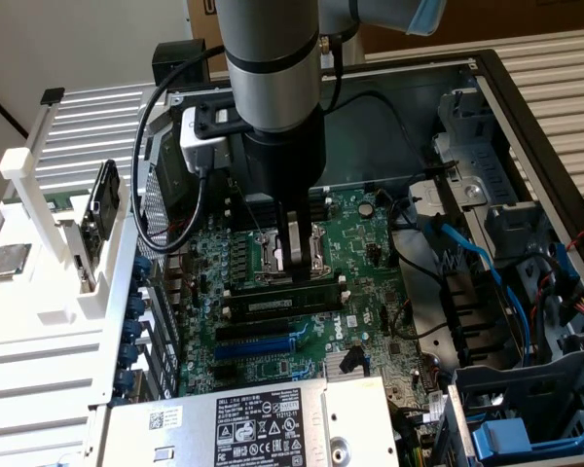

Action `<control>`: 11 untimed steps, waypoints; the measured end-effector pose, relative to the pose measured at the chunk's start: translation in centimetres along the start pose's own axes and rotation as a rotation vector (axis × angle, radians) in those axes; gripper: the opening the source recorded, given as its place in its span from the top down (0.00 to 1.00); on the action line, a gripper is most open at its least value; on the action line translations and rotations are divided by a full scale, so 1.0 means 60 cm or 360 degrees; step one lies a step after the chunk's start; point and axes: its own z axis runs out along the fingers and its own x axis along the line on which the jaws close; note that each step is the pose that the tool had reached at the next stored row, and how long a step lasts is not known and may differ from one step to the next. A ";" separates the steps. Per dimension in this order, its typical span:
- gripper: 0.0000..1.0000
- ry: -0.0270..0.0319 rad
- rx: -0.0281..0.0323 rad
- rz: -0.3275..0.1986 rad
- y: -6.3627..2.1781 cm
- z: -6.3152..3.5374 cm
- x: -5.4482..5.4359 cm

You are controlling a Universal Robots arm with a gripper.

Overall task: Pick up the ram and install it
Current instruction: 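Press down the ram until it locks into place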

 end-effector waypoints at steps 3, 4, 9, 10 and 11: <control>0.80 0.00001 0.00000 0.0000 0.000 0.000 0.000; 0.80 0.00000 0.00000 0.0000 0.000 0.000 0.000; 0.90 0.00000 0.00000 0.0000 0.000 -0.001 0.000; 0.90 0.00001 0.00000 0.0000 0.000 -0.001 0.000; 0.90 0.00000 0.00000 0.0000 0.000 -0.001 0.000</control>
